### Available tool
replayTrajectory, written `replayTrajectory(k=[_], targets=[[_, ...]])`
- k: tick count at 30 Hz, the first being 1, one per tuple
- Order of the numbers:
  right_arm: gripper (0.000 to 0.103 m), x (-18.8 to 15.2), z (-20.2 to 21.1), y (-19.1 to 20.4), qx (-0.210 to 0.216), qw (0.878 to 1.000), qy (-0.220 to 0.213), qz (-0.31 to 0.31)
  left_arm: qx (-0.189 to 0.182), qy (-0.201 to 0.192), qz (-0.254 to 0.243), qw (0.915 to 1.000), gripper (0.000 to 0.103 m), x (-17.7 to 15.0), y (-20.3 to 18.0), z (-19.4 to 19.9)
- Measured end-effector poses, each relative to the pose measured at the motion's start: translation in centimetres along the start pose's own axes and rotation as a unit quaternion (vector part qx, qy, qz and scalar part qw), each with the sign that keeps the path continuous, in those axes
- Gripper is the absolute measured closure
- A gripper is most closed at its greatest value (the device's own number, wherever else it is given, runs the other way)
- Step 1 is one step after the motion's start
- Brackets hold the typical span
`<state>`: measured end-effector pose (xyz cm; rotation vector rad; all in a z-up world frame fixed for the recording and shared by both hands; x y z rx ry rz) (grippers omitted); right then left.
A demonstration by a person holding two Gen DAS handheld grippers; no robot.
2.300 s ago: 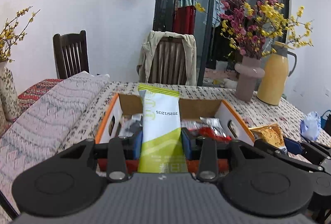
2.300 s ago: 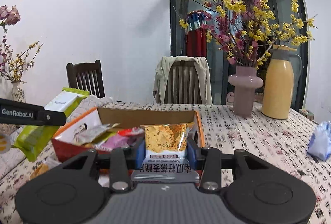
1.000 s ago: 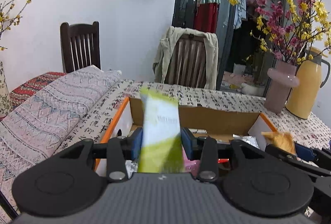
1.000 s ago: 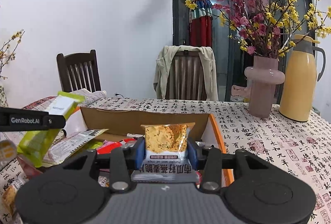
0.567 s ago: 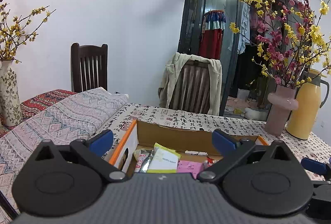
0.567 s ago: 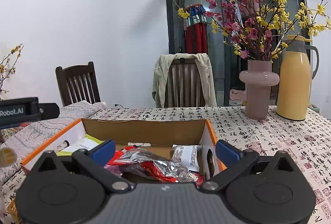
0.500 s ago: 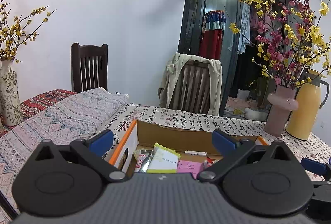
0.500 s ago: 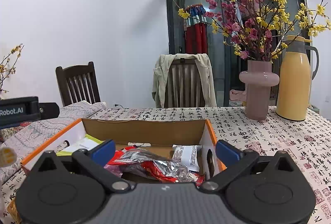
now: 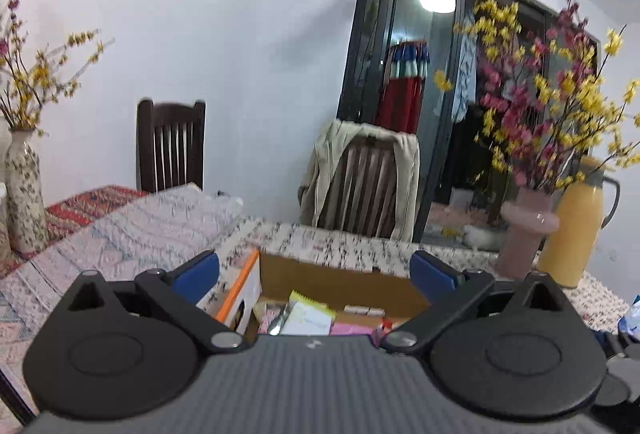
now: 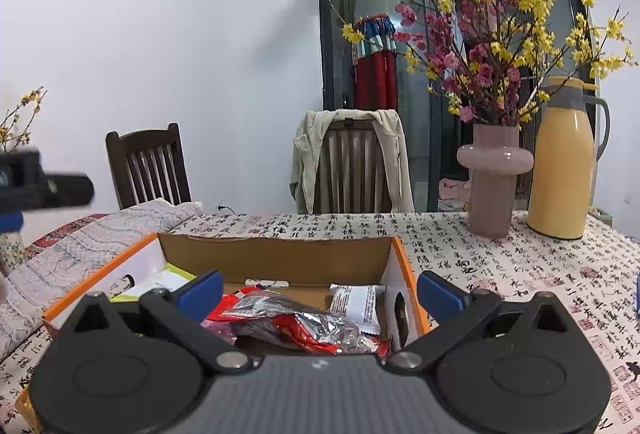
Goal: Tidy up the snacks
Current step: 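Move both tools back from the box to the snack pile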
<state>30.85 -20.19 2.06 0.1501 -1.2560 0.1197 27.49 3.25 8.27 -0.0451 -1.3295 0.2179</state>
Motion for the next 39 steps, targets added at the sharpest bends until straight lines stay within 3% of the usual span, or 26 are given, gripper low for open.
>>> replayTrajectory(k=[6, 12, 21, 33, 39], targets=[[0.0, 1.3, 2.1, 0.2, 0.004, 1.0, -0.019, 0.006, -0.001, -0.023, 0.007, 0.9997, 0.0, 1.7, 0.1, 2.9], [0.0, 1.5, 5.1, 0.6, 0.001, 0.999, -0.03, 0.02, -0.008, -0.019, 0.011, 0.9997, 0.0, 1.6, 0.9, 5.6], [0.0, -1.1, 10.4, 0.8, 0.007, 1.0, -0.01, 0.02, -0.005, 0.017, -0.001, 0.9998, 0.0, -1.8, 3.3, 9.9], [0.0, -6.9, 15.6, -0.1, 0.023, 0.998, 0.061, -0.001, 0.019, 0.105, 0.002, 0.9943, 0.0, -9.2, 8.1, 14.7], [0.0, -10.1, 17.4, -0.6, 0.024, 0.995, 0.094, -0.022, 0.02, 0.125, -0.002, 0.992, 0.0, -10.8, 8.8, 16.4]])
Point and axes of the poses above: each gripper's, at about its wrist camera, not at the fingertips, and z roughly against the way its jaws point, y to its left, x to its top, the point moved 1 cm from there along -z, roughly the way its jaws point
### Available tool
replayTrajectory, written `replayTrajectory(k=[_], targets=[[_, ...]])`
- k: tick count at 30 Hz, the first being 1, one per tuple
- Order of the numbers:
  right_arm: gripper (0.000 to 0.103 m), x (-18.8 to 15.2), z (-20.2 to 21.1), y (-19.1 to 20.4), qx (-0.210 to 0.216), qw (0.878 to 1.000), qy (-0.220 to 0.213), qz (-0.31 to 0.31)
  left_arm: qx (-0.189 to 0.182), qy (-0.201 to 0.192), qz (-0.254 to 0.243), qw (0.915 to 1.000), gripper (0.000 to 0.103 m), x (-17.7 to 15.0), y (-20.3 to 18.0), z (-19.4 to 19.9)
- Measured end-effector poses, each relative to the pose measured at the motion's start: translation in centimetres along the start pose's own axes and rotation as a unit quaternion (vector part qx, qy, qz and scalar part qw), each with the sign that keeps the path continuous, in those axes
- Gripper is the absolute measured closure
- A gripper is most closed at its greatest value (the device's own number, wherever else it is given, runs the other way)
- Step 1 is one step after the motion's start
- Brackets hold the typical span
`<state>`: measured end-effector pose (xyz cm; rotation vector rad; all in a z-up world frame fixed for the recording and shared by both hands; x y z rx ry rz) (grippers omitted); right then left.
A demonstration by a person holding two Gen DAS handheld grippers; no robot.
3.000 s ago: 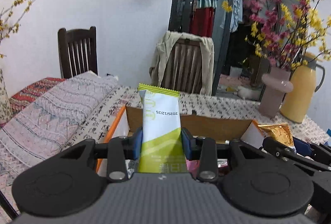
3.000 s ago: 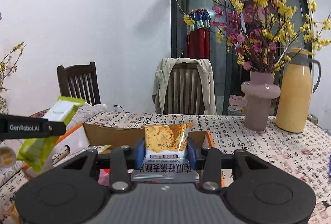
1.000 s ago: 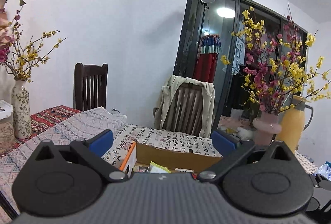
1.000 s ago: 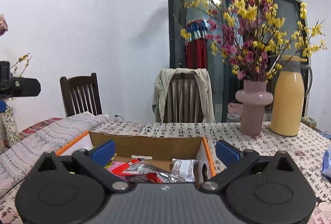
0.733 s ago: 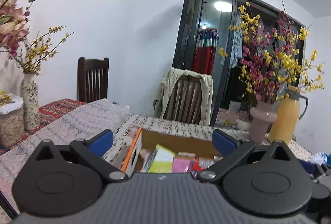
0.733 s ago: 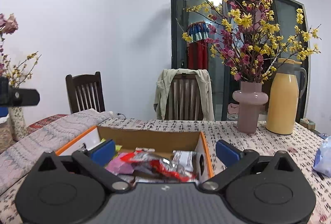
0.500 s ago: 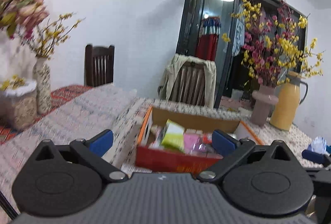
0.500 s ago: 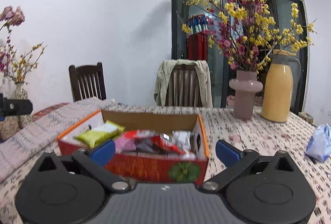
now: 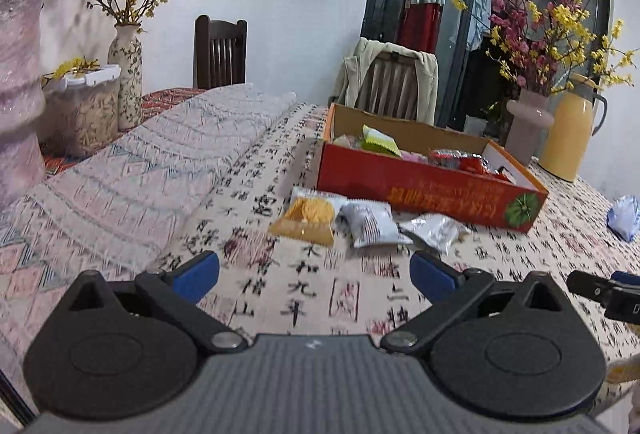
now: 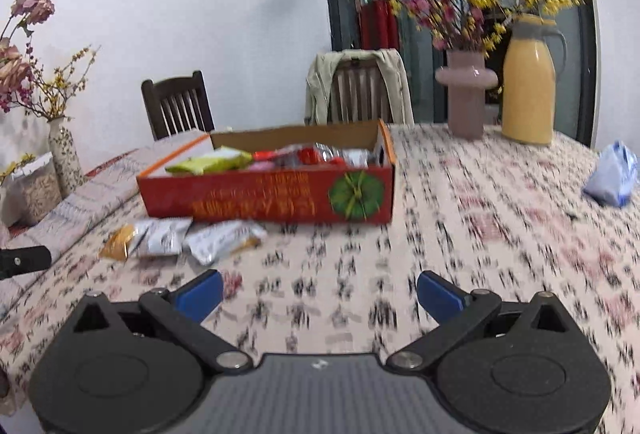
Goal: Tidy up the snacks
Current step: 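Move both tools back from the box to the snack pile, then lower the open right tool onto another oat crisp packet and close it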
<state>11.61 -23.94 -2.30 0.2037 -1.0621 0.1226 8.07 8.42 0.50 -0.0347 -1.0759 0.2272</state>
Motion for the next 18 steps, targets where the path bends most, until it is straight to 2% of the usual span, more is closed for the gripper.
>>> replayTrajectory(k=[7, 18], targets=[[0.0, -1.4, 0.9, 0.6, 0.004, 1.0, 0.021, 0.003, -0.012, 0.004, -0.005, 0.9999, 0.0, -0.5, -0.5, 0.8], [0.0, -2.5, 0.2, 3.2, 0.027, 0.998, 0.057, 0.016, -0.004, 0.027, 0.0, 0.9996, 0.0, -2.2, 0.6, 1.0]])
Point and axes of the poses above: each gripper's, at about its wrist camera, not at the fingertips, and z roughly against the way its jaws point, y to its left, x to its top, the point moved 1 cm from there along -z, roughly the way its jaws point
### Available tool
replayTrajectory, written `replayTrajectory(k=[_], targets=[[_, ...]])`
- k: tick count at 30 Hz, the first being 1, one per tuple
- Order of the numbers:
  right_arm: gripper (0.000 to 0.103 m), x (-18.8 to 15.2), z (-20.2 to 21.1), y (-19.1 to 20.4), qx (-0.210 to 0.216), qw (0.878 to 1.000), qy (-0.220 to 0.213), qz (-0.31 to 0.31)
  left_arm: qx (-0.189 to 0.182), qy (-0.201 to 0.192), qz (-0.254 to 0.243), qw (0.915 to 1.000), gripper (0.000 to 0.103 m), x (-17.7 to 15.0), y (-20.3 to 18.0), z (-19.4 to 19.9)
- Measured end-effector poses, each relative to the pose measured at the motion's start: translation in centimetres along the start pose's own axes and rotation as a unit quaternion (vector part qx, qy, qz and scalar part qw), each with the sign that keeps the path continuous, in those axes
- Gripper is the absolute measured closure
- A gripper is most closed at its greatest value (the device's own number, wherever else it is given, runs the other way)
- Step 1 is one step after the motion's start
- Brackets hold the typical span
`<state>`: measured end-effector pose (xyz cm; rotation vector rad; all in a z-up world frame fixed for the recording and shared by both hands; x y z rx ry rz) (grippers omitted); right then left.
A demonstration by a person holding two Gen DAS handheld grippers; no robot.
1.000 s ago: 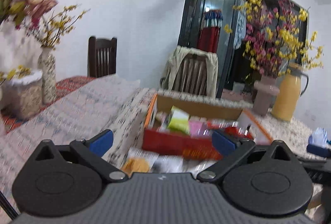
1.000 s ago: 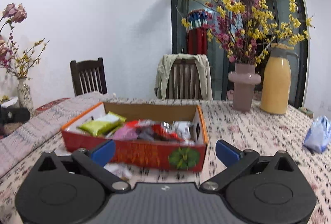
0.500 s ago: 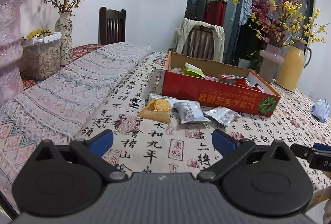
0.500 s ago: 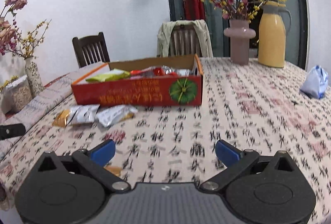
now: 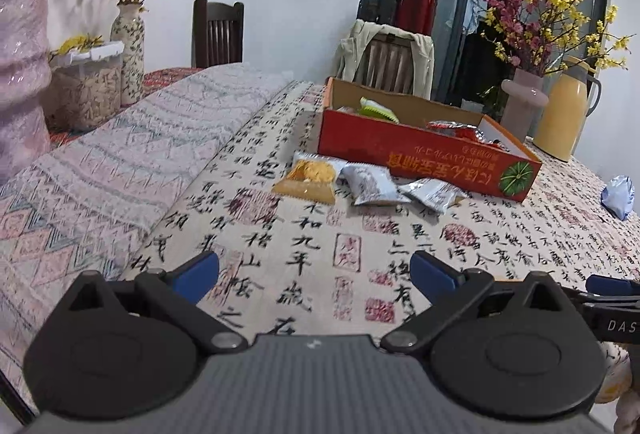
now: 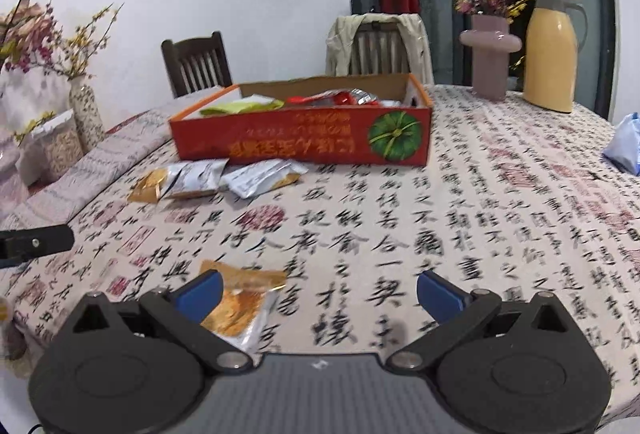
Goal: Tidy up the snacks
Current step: 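Lower the open right tool onto another oat crisp packet and close it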
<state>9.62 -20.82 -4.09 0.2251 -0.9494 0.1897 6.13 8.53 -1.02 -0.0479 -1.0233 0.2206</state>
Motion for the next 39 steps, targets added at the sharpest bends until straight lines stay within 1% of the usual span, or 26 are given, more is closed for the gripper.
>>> replayTrajectory(k=[6, 12, 16, 18, 23, 29, 30, 31, 32, 33, 34, 35, 37, 39], targets=[[0.0, -0.2, -0.9, 2.3, 0.015, 1.0, 0.011, 0.022, 0.0, 0.006, 0.011, 0.9999, 0.0, -0.3, 0.8, -0.2], [0.0, -0.8, -2.4, 3.3, 0.013, 0.999, 0.038, 0.029, -0.003, 0.011, 0.015, 0.9998, 0.0, -0.7, 1.3, -0.3], [0.0, -1.2, -2.9, 3.9, -0.015, 0.998, 0.038, 0.044, 0.001, 0.017, 0.02, 0.9997, 0.0, -0.9, 1.6, -0.6], [0.0, -1.3, -2.9, 3.9, -0.019, 0.998, 0.031, 0.041, 0.003, 0.022, 0.023, 0.9995, 0.0, -1.0, 1.7, -0.8], [0.0, -1.9, -2.7, 3.8, -0.021, 0.999, 0.013, 0.041, 0.002, 0.028, 0.023, 0.9993, 0.0, -1.3, 1.8, -1.0], [0.0, -1.7, -2.6, 3.7, -0.015, 0.999, 0.02, 0.043, 0.002, 0.027, 0.023, 0.9994, 0.0, -1.3, 1.7, -0.8], [0.001, -1.7, -2.4, 3.7, -0.012, 0.999, 0.02, 0.042, 0.003, 0.027, 0.023, 0.9994, 0.0, -1.3, 1.8, -0.8], [0.008, -1.8, -2.3, 3.6, -0.014, 0.999, 0.019, 0.041, 0.003, 0.026, 0.023, 0.9994, 0.0, -1.3, 1.8, -0.8], [0.021, -1.8, -2.1, 3.6, -0.015, 0.999, 0.016, 0.041, 0.003, 0.026, 0.023, 0.9994, 0.0, -1.3, 1.9, -0.8], [0.029, -1.7, -1.9, 3.5, -0.013, 0.999, 0.013, 0.04, 0.004, 0.026, 0.024, 0.9994, 0.0, -1.3, 2.0, -0.9], [0.051, -1.6, -1.6, 3.3, -0.012, 0.999, 0.011, 0.04, 0.005, 0.026, 0.024, 0.9994, 0.0, -1.3, 2.0, -0.9], [0.062, -1.5, -1.4, 3.1, -0.008, 0.999, 0.009, 0.038, 0.007, 0.027, 0.025, 0.9993, 0.0, -1.3, 2.1, -1.0], [0.062, -1.4, -1.2, 2.7, 0.001, 0.999, 0.008, 0.033, 0.009, 0.029, 0.026, 0.9992, 0.0, -1.3, 2.3, -1.2], [0.063, -1.2, -1.1, 2.4, 0.001, 0.999, 0.0, 0.036, 0.01, 0.029, 0.026, 0.9992, 0.0, -1.2, 2.3, -1.3]])
Point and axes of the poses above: each gripper's, at about its wrist camera, not at the fingertips, and z roughly against the way its jaws point, y to its left, x to its top, the point moved 1 cm from there along -z, roughly the way its jaws point
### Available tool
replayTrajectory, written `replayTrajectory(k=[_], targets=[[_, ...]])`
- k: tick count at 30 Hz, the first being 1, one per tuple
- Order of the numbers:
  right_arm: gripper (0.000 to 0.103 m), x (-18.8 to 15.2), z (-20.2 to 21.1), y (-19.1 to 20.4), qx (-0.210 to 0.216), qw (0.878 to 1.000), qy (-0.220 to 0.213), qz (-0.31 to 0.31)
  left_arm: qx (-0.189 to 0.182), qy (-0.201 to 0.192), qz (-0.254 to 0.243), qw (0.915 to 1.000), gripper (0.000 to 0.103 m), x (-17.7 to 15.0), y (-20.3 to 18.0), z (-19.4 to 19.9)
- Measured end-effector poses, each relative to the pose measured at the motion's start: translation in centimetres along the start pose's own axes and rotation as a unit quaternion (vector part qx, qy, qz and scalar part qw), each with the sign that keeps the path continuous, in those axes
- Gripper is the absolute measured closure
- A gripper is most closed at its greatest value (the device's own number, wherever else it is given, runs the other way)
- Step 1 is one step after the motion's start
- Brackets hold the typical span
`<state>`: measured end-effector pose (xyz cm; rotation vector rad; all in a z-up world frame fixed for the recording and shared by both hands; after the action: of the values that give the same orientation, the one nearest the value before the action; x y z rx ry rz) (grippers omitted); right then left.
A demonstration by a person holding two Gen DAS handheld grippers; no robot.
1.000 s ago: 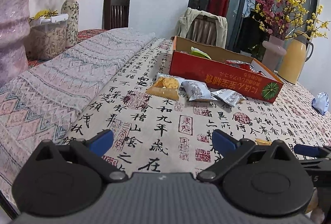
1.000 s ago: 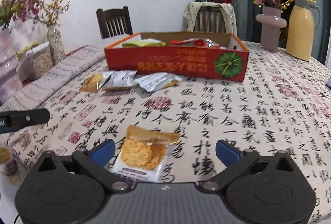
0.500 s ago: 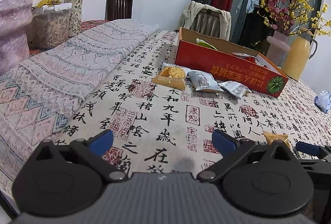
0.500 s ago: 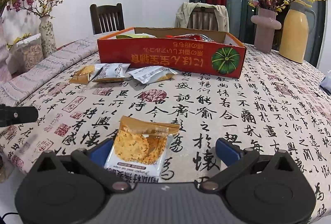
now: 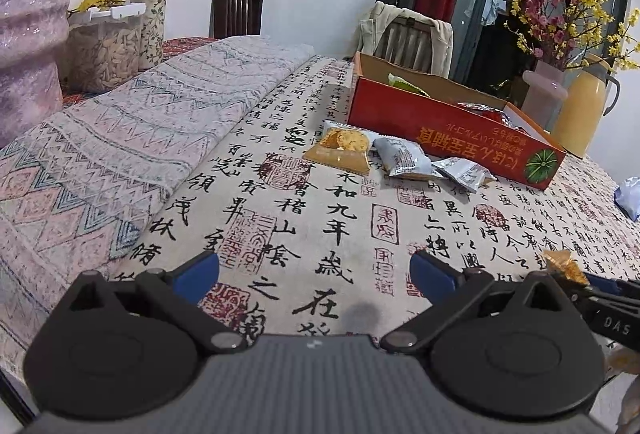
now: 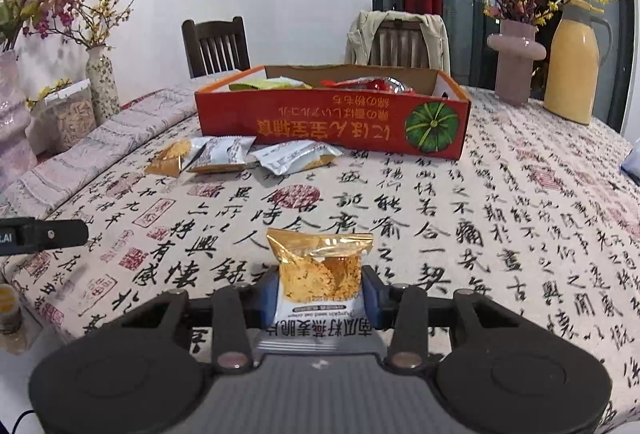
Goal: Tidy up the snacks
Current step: 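Lower the open right tool onto another oat crisp packet and close it, then grasp the orange oat crisp packet with the left tool while the right tool holds its packet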
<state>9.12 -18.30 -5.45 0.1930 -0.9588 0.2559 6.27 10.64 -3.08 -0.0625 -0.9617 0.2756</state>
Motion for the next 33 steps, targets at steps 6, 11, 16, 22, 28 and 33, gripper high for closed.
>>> replayTrajectory(k=[6, 11, 16, 22, 28, 33], targets=[[0.063, 1.5, -0.1, -1.6, -0.018, 0.999, -0.029, -0.006, 0.005, 0.001, -0.006, 1.0, 0.0, 0.5, -0.3, -0.6], [0.062, 3.7, -1.0, -3.5, -0.041, 0.998, -0.052, -0.014, 0.019, 0.0, -0.005, 0.9998, 0.0, 1.5, 0.0, -1.4], [0.062, 6.4, -2.4, -5.2, -0.056, 0.995, -0.079, -0.018, 0.03, -0.004, -0.001, 0.9996, 0.0, 3.3, 0.1, -2.3], [0.062, 8.7, -6.1, -6.6, -0.055, 0.995, -0.083, -0.031, 0.048, 0.005, 0.004, 0.9988, 0.0, 5.9, 0.0, -4.5], [0.062, 7.9, -8.2, -7.3, -0.052, 0.995, -0.072, -0.055, 0.06, 0.002, -0.027, 0.9978, 0.0, 8.4, -1.7, -7.5], [0.062, 7.5, -8.3, -7.5, -0.044, 0.995, -0.073, -0.059, 0.074, 0.018, -0.047, 0.9959, 0.0, 9.8, -3.3, -11.3]])
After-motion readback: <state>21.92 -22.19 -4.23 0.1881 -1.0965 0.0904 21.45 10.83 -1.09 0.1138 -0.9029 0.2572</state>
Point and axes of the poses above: each gripper's, at about its wrist camera, not at the fingertips, and z roughly against the way its jaws point, y to its left, x to its top, the point moved 1 cm from there along -z, roughly the way its jaws point
